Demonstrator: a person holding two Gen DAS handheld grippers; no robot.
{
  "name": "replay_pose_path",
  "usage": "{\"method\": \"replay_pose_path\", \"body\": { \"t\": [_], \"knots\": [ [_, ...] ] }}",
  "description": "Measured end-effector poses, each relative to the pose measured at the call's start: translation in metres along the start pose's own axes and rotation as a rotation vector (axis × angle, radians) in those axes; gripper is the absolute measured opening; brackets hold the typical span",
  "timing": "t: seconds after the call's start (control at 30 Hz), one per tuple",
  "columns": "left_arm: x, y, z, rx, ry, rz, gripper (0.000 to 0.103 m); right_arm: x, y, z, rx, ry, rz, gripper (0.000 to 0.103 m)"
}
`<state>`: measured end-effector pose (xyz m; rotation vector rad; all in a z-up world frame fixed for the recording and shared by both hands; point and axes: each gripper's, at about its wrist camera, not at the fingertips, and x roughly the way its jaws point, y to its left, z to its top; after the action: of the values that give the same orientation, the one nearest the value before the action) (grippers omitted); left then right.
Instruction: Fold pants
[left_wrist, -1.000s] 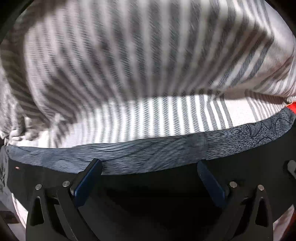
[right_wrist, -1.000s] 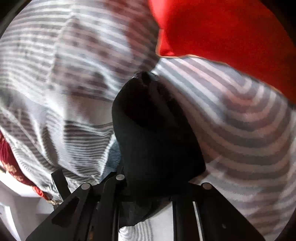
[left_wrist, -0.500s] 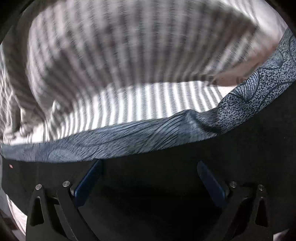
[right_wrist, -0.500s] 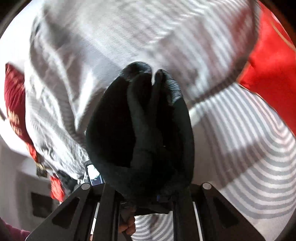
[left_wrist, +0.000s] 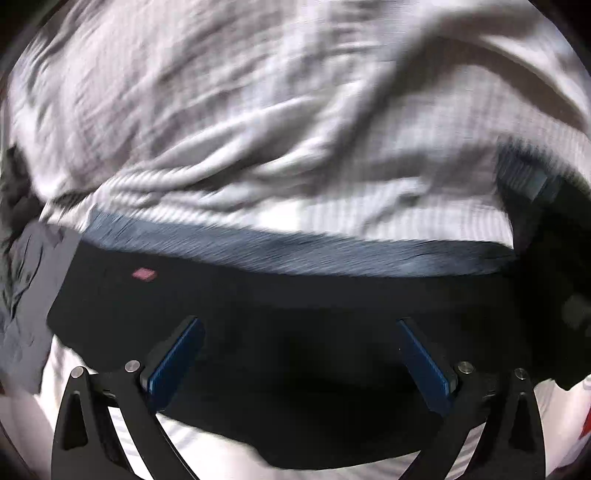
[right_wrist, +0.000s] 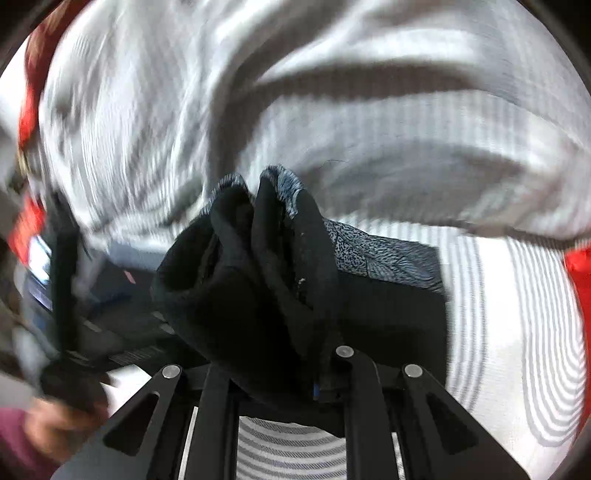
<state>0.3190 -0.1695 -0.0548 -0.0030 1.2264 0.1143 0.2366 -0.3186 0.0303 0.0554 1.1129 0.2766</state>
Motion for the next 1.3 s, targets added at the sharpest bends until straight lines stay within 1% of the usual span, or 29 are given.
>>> {"method": "replay_pose_path", "body": {
  "t": [0.03, 0.1, 0.13, 0.17, 0.2, 0.23, 0.27, 0.3, 0.33, 0.37, 0.43, 0.5, 0.57, 0.63, 0.67, 0.73, 0.77, 0.8, 0.87, 0.97, 1.03, 1.07, 1.13, 1.17, 1.2, 1.23, 1.27, 1.3],
  "knots": [
    [0.003, 0.016, -0.003, -0.018, 0.011, 0.008, 0.103, 0.013, 0.013, -0.009, -0.040, 0.024, -0.038, 0.016],
    [0.015, 0.032, -0.006, -0.037, 0.022, 0.009, 0.103, 0.046, 0.041, -0.024, -0.130, 0.079, -0.133, 0.021],
    [0.016, 0.045, -0.010, -0.046, 0.027, 0.008, 0.103, 0.058, 0.052, -0.029, -0.174, 0.102, -0.182, 0.026],
    [0.022, 0.052, -0.009, -0.050, 0.031, 0.008, 0.103, 0.070, 0.063, -0.040, -0.241, 0.116, -0.259, 0.033],
    [0.021, 0.059, -0.013, -0.053, 0.032, 0.006, 0.103, 0.074, 0.072, -0.047, -0.291, 0.111, -0.307, 0.041],
    [0.020, 0.067, -0.017, -0.056, 0.034, 0.003, 0.103, 0.076, 0.082, -0.052, -0.336, 0.103, -0.345, 0.046],
    [0.020, 0.073, -0.020, -0.059, 0.036, -0.001, 0.103, 0.072, 0.089, -0.057, -0.376, 0.092, -0.355, 0.057],
    [0.027, 0.069, -0.019, -0.060, 0.037, -0.004, 0.103, 0.065, 0.098, -0.061, -0.405, 0.078, -0.335, 0.064],
    [0.029, 0.074, -0.020, -0.061, 0.041, -0.011, 0.103, 0.054, 0.106, -0.065, -0.433, 0.058, -0.307, 0.065],
    [0.030, 0.077, -0.020, -0.062, 0.047, -0.016, 0.103, 0.048, 0.112, -0.067, -0.448, 0.047, -0.292, 0.065],
    [0.030, 0.079, -0.018, -0.059, 0.050, -0.031, 0.103, 0.024, 0.115, -0.074, -0.465, 0.021, -0.230, 0.065],
    [0.024, 0.069, -0.014, -0.042, 0.046, -0.054, 0.103, 0.003, 0.106, -0.078, -0.419, 0.009, -0.178, 0.065],
    [0.016, 0.057, -0.014, -0.018, 0.038, -0.075, 0.103, -0.007, 0.089, -0.072, -0.335, 0.013, -0.157, 0.065],
    [0.010, 0.040, -0.011, 0.014, 0.028, -0.111, 0.103, -0.014, 0.052, -0.060, -0.187, 0.031, -0.138, 0.065],
    [0.008, 0.032, -0.009, 0.023, 0.025, -0.130, 0.103, -0.014, 0.041, -0.057, -0.133, 0.038, -0.134, 0.064],
    [0.000, 0.009, -0.004, 0.049, 0.012, -0.184, 0.103, -0.015, 0.012, -0.047, -0.023, 0.053, -0.127, 0.048],
    [-0.002, 0.001, -0.003, 0.058, 0.006, -0.200, 0.103, -0.014, -0.003, -0.044, 0.030, 0.063, -0.120, 0.036],
    [-0.007, -0.013, 0.000, 0.076, -0.007, -0.227, 0.103, -0.009, -0.019, -0.038, 0.087, 0.075, -0.112, 0.033],
    [-0.014, -0.033, 0.003, 0.104, -0.026, -0.262, 0.103, -0.008, -0.045, -0.033, 0.189, 0.072, -0.091, 0.031],
    [-0.019, -0.066, 0.003, 0.151, -0.034, -0.320, 0.103, -0.002, -0.066, -0.032, 0.253, 0.073, -0.094, 0.030],
    [-0.008, -0.084, -0.004, 0.188, -0.005, -0.331, 0.103, 0.012, -0.076, -0.038, 0.302, 0.119, -0.062, 0.030],
    [0.006, -0.090, -0.011, 0.205, 0.027, -0.310, 0.103, 0.017, -0.079, -0.044, 0.322, 0.131, -0.053, 0.030],
    [0.037, -0.093, -0.025, 0.202, 0.118, -0.272, 0.103, 0.019, -0.080, -0.049, 0.314, 0.122, -0.043, 0.030],
    [0.054, -0.086, -0.034, 0.165, 0.172, -0.289, 0.103, 0.019, -0.079, -0.049, 0.300, 0.118, -0.038, 0.030],
    [0.061, -0.079, -0.037, 0.123, 0.192, -0.320, 0.103, 0.020, -0.078, -0.050, 0.300, 0.126, -0.020, 0.030],
    [0.065, -0.067, -0.040, 0.045, 0.197, -0.376, 0.103, 0.021, -0.079, -0.051, 0.302, 0.130, -0.005, 0.030],
    [0.066, -0.062, -0.040, 0.016, 0.200, -0.375, 0.103, 0.025, -0.081, -0.050, 0.303, 0.130, 0.004, 0.030],
    [0.064, -0.059, -0.040, 0.012, 0.202, -0.365, 0.103, 0.026, -0.082, -0.050, 0.303, 0.132, 0.013, 0.030]
  ]
}}
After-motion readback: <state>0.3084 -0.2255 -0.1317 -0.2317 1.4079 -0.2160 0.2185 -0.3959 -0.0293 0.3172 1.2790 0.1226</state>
